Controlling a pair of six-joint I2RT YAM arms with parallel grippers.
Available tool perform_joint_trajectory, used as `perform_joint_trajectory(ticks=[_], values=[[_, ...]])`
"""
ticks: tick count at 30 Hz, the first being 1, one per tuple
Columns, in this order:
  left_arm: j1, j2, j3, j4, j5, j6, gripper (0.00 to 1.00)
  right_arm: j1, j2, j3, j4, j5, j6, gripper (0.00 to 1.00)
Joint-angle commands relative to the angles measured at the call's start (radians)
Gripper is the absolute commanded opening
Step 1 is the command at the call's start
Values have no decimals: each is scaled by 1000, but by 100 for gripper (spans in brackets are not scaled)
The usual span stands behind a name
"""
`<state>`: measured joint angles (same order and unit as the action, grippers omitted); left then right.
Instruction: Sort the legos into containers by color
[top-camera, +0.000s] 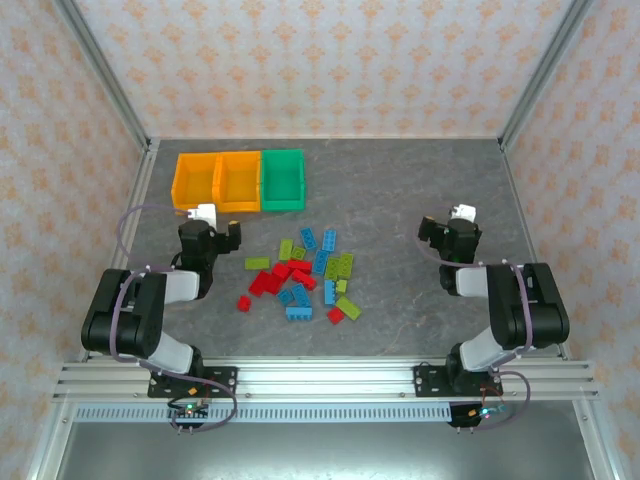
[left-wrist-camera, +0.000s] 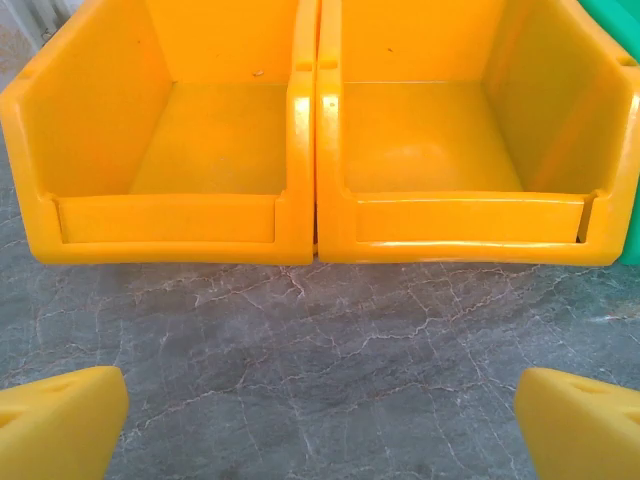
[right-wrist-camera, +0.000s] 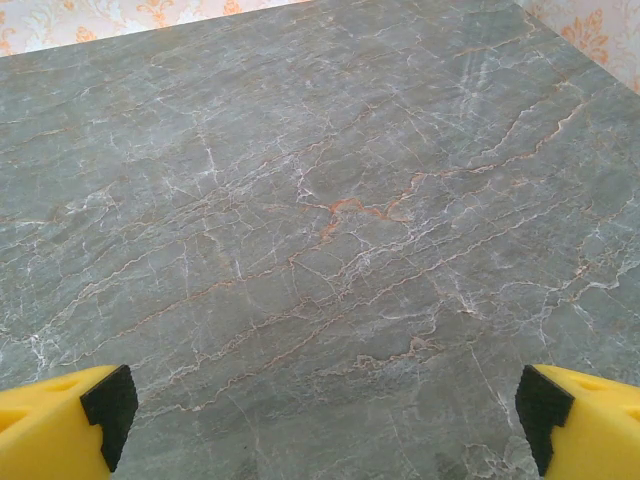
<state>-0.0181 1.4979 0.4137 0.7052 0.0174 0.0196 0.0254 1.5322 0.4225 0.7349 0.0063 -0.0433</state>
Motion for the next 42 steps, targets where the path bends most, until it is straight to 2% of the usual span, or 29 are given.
perform_joint_trajectory(ticks=[1, 18, 20, 23, 28, 30, 32, 33, 35, 39, 42], values=[[-3, 1, 17, 31, -29, -4, 100, -5, -13, 3, 24, -8, -10, 99], [-3, 1, 17, 31, -28, -4, 100, -5, -21, 2, 25, 1, -8, 99], [-3, 1, 18, 31, -28, -3, 100, -5, -61, 51, -81, 54, 15, 99], [-3, 1, 17, 31, -28, -5, 100, -5, -176, 252, -549, 118, 125, 99], [-6, -7, 22, 15, -44, -3, 100, 15, -330, 482, -1071, -5, 426, 99], [-38, -70, 92, -162, -145, -4, 100, 22, -342, 586, -1269, -81, 534, 99], [-64, -119, 215, -468, -305, -67, 100, 39, -322, 679, -1436, -193, 549, 100], [-66, -139, 264, -592, -349, -121, 100, 55, -307, 720, -1505, -240, 539, 99], [-68, -200, 304, -758, -343, -206, 100, 88, -275, 779, -1599, -317, 515, 98], [-84, -313, 382, -1059, -267, -473, 100, 169, -196, 877, -1754, -475, 437, 96], [-137, -342, 456, -1226, -225, -648, 100, 254, -140, 941, -1828, -518, 373, 96]])
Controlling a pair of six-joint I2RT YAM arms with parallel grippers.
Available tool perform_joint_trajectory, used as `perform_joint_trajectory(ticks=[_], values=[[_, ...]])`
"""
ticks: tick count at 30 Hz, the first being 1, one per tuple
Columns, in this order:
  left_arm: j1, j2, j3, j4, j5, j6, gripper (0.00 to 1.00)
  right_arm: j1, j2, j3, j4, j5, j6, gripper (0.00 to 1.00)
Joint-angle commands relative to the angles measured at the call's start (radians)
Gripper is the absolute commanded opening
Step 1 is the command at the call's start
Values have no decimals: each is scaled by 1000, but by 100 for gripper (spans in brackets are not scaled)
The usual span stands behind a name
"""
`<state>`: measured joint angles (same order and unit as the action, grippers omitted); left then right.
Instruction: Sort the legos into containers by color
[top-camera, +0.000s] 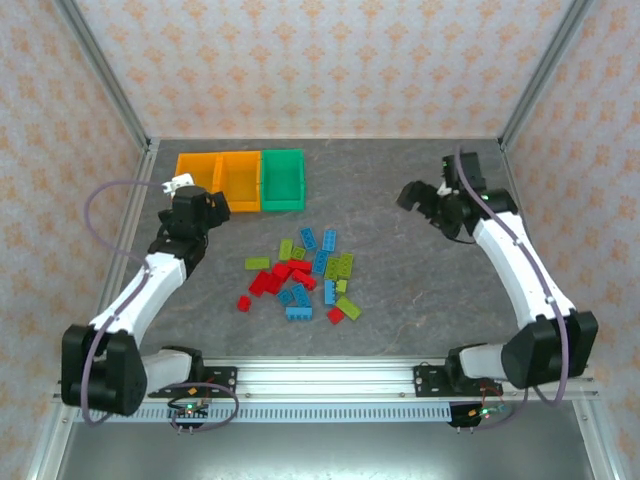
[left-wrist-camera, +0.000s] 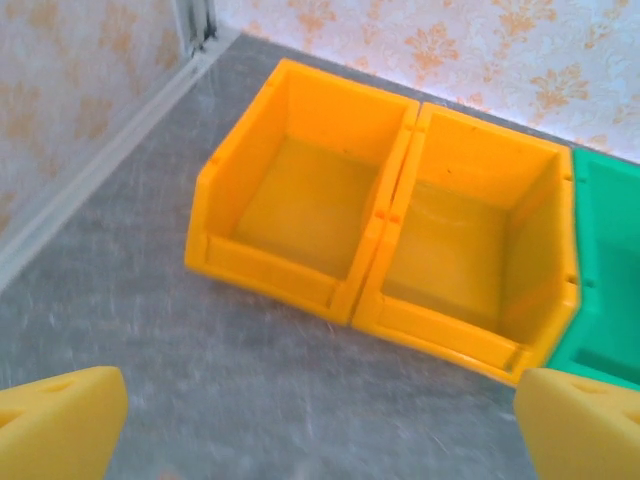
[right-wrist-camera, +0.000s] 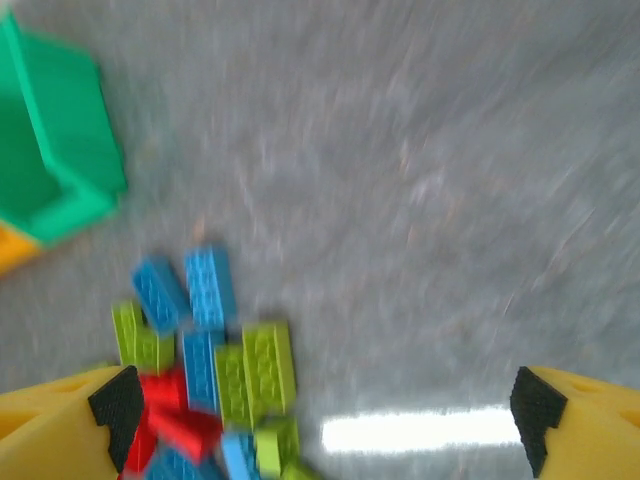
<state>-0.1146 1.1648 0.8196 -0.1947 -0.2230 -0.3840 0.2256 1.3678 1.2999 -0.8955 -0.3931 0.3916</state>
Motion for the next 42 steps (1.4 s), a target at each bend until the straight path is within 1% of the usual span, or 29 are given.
perform_joint_trajectory(ticks=[1, 5, 9, 11, 13, 14, 16, 19, 22, 26, 28, 30, 32, 38, 42], values=[[-63, -3, 85, -382, 36, -289, 100, 85, 44, 82, -206, -132, -82, 96], [-118, 88, 222, -583, 98, -415, 95, 154, 129, 134, -229, -177, -99, 95], [-163, 189, 302, -652, 130, -459, 87, 168, 166, 158, -240, -203, -93, 94], [-178, 235, 297, -637, 194, -462, 84, 167, 172, 159, -243, -186, -100, 95], [-188, 291, 282, -616, 270, -432, 82, 169, 180, 163, -254, -156, -102, 95], [-193, 330, 282, -619, 320, -413, 82, 169, 189, 174, -273, -140, -99, 95], [-207, 406, 304, -658, 370, -371, 84, 169, 203, 187, -278, -147, -87, 95], [-232, 512, 348, -727, 337, -320, 87, 168, 219, 165, -236, -191, -83, 95], [-232, 556, 365, -716, 341, -306, 91, 168, 253, 204, -286, -176, -92, 95], [-232, 594, 391, -692, 336, -273, 97, 169, 228, 204, -272, -152, -82, 95], [-232, 620, 404, -692, 339, -250, 98, 169, 222, 195, -273, -142, -79, 95], [-229, 653, 417, -702, 348, -230, 98, 169, 217, 185, -275, -139, -75, 95], [-226, 679, 424, -705, 358, -213, 95, 169, 211, 175, -278, -134, -67, 95], [-217, 708, 413, -692, 359, -198, 91, 168, 191, 178, -284, -124, -48, 95], [-212, 722, 404, -687, 360, -178, 83, 168, 189, 190, -299, -118, -47, 95]])
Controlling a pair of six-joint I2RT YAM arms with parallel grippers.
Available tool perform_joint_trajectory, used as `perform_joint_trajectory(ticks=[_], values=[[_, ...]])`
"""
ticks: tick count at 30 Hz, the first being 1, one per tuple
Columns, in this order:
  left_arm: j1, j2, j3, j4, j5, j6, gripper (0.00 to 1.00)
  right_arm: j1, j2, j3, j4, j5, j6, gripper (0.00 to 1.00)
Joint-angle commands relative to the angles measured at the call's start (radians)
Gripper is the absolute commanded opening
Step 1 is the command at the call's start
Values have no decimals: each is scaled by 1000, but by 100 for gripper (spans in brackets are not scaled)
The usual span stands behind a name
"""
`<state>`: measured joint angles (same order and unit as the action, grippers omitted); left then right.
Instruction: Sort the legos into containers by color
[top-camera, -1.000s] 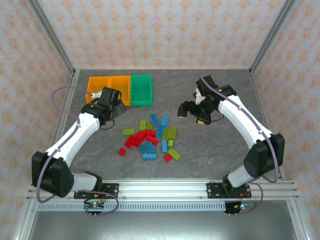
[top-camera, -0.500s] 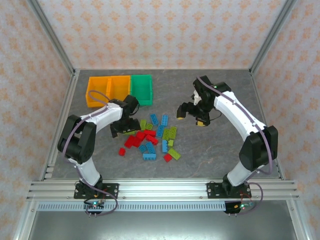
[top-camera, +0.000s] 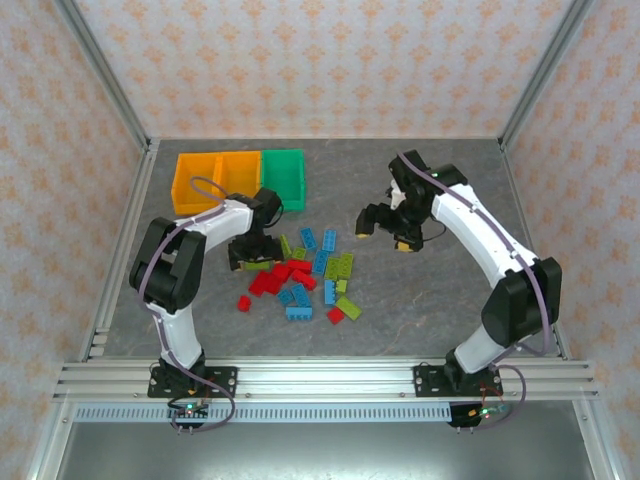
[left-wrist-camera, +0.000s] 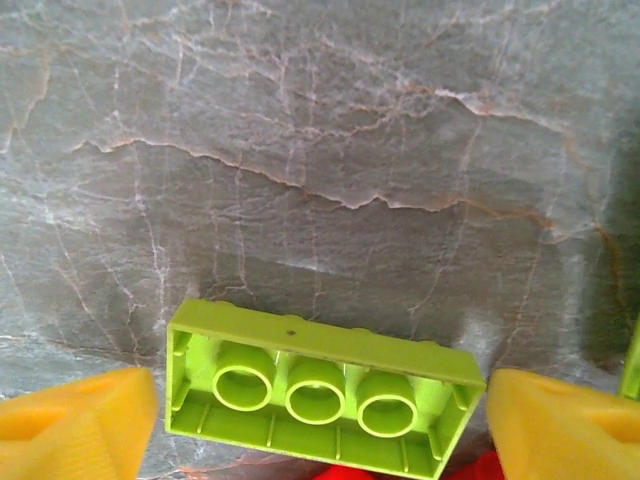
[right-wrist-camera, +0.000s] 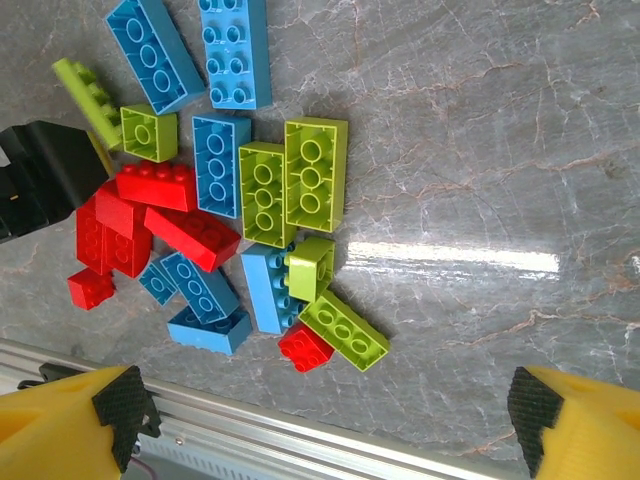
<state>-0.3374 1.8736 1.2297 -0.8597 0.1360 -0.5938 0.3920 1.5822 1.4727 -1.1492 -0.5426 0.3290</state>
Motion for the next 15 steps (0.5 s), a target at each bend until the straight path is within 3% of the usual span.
perform_joint_trajectory(ticks=[1, 8, 15], values=[[12, 16, -9, -24, -3, 36, 80, 1, -27, 17, -47, 33, 16, 95], [41, -3, -35, -3, -1, 26, 64, 1, -42, 27, -35, 27, 53, 95], [127, -120, -21, -1, 79, -17, 62, 1, -71, 31, 10, 10, 92, 95]])
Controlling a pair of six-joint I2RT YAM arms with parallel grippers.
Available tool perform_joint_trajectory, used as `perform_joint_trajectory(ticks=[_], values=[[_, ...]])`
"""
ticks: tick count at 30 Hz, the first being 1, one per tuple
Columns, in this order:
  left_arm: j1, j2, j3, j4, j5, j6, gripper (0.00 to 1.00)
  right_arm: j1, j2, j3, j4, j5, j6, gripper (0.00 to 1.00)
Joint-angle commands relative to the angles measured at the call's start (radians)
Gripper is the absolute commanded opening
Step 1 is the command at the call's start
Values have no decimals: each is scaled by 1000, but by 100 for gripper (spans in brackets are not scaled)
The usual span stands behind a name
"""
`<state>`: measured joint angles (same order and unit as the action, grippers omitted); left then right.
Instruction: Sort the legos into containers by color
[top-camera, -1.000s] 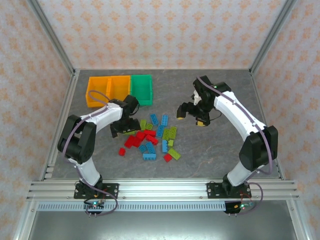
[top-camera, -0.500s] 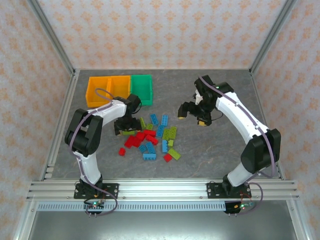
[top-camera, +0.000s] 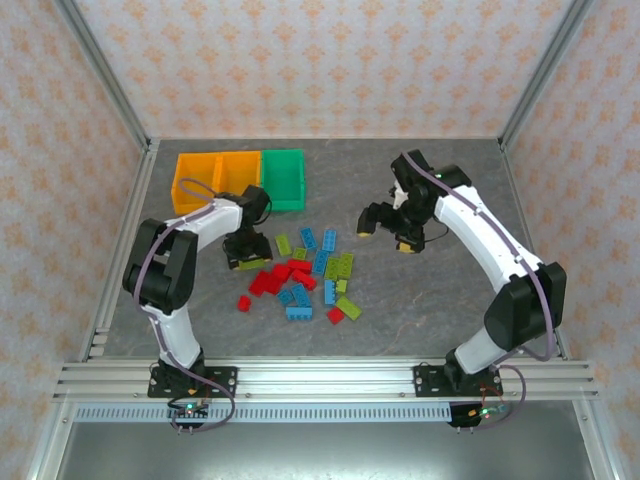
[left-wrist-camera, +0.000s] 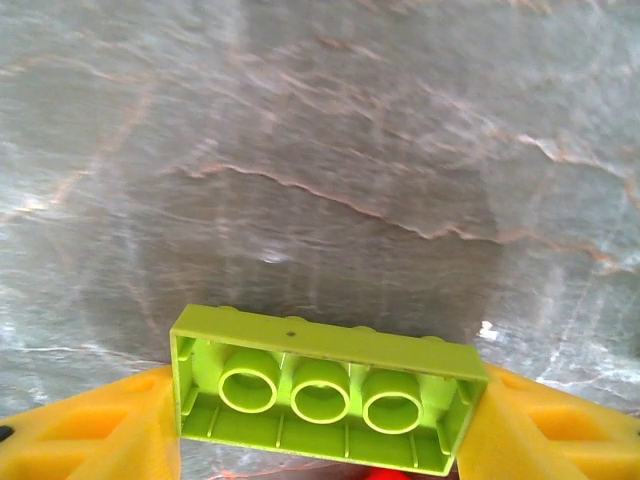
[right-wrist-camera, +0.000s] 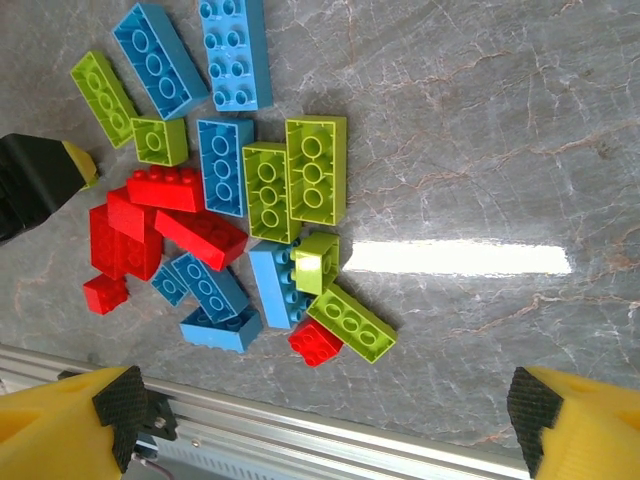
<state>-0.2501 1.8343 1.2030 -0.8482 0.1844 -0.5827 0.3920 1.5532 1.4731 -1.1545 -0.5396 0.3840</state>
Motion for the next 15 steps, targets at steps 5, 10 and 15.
perform_joint_trajectory(ticks=[5, 10, 15], values=[[149, -195, 144, -80, 18, -32, 62, 2, -44, 23, 57, 13, 76, 95], [286, -138, 343, -79, -21, -40, 62, 2, -29, 24, 73, 25, 103, 95], [366, 59, 584, -71, -78, -69, 62, 2, -19, 30, 76, 41, 123, 95]])
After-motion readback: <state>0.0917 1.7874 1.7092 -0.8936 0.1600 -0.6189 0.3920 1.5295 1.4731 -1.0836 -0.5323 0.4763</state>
